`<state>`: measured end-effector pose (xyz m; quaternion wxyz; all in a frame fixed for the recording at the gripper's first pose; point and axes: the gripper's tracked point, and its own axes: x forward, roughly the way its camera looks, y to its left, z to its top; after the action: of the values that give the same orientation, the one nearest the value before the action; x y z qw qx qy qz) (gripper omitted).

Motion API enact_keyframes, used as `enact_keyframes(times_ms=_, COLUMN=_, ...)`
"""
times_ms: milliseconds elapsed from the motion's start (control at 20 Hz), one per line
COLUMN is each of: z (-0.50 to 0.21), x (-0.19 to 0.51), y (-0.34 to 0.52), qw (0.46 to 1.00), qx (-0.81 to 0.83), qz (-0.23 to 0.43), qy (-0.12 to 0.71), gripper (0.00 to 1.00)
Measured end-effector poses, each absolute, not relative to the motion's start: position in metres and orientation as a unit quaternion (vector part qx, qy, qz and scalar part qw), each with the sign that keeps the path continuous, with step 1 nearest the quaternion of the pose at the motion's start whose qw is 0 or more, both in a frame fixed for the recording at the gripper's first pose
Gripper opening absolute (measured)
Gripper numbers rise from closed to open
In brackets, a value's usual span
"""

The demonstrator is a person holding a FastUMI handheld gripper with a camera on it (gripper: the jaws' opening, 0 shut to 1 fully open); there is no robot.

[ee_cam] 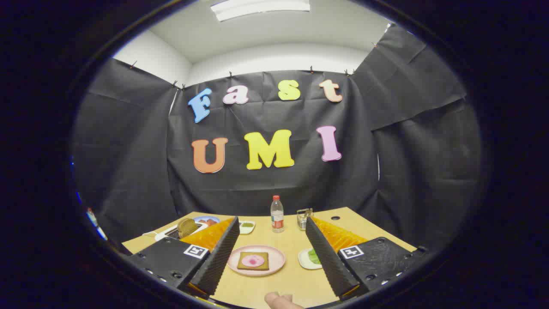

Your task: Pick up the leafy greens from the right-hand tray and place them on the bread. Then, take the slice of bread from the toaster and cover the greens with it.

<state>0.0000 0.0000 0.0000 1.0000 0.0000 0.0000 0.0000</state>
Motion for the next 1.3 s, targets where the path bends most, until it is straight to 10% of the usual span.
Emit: enact_keyframes(times_ms=1300, z=-0.022, x=0.055, y=-0.073, qw=0.999, qx=-0.030, qz=0.001, qy=0.017, gripper=0.95)
